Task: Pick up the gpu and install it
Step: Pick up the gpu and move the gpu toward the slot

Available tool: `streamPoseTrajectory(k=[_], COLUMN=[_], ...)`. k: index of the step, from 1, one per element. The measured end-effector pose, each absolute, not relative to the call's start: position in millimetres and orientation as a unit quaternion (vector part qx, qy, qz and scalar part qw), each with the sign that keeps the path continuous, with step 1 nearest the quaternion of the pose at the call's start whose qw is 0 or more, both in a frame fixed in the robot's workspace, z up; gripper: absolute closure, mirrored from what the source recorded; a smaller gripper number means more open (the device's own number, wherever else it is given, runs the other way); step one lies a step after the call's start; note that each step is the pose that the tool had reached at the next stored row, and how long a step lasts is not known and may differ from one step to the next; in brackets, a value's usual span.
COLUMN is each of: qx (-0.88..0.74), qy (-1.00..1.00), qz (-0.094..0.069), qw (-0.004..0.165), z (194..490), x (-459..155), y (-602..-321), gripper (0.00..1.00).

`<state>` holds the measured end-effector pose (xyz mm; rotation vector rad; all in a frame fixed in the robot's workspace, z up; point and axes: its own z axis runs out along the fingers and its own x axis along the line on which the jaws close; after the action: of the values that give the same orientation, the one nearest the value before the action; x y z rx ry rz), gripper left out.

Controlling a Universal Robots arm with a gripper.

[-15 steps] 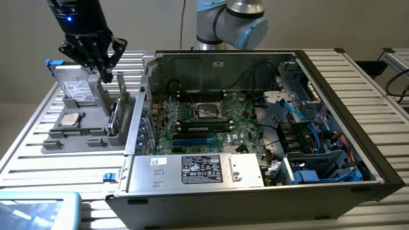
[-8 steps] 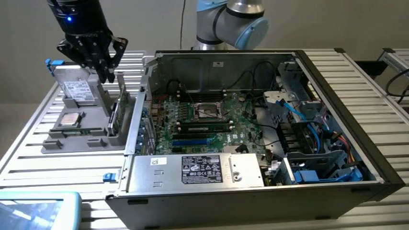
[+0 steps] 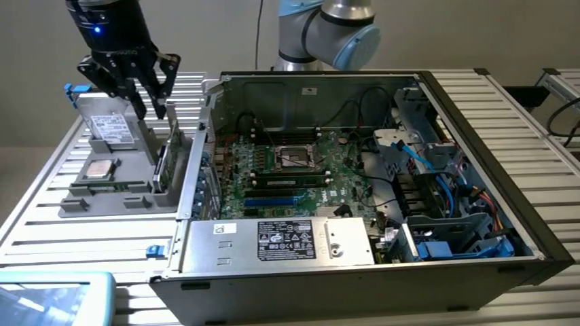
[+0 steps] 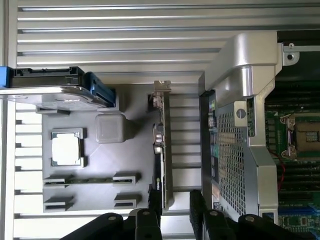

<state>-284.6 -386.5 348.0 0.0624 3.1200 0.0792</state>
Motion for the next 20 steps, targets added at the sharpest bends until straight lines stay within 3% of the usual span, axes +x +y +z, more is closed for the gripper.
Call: streamPoseTrajectory(k=[11, 14, 15, 20], qx=[0.020, 0.020, 0.020, 0.020], qy=[0.999, 0.999, 0.999, 0.999], qz=[0.029, 0.031, 0.031, 0.036], qw=[0.010, 0.010, 0.010, 0.010], z=[328, 323, 321, 312], x=[-294, -294, -294, -294], y=[-387, -387, -387, -387], gripper=[0.62, 0.60, 0.54, 0.54])
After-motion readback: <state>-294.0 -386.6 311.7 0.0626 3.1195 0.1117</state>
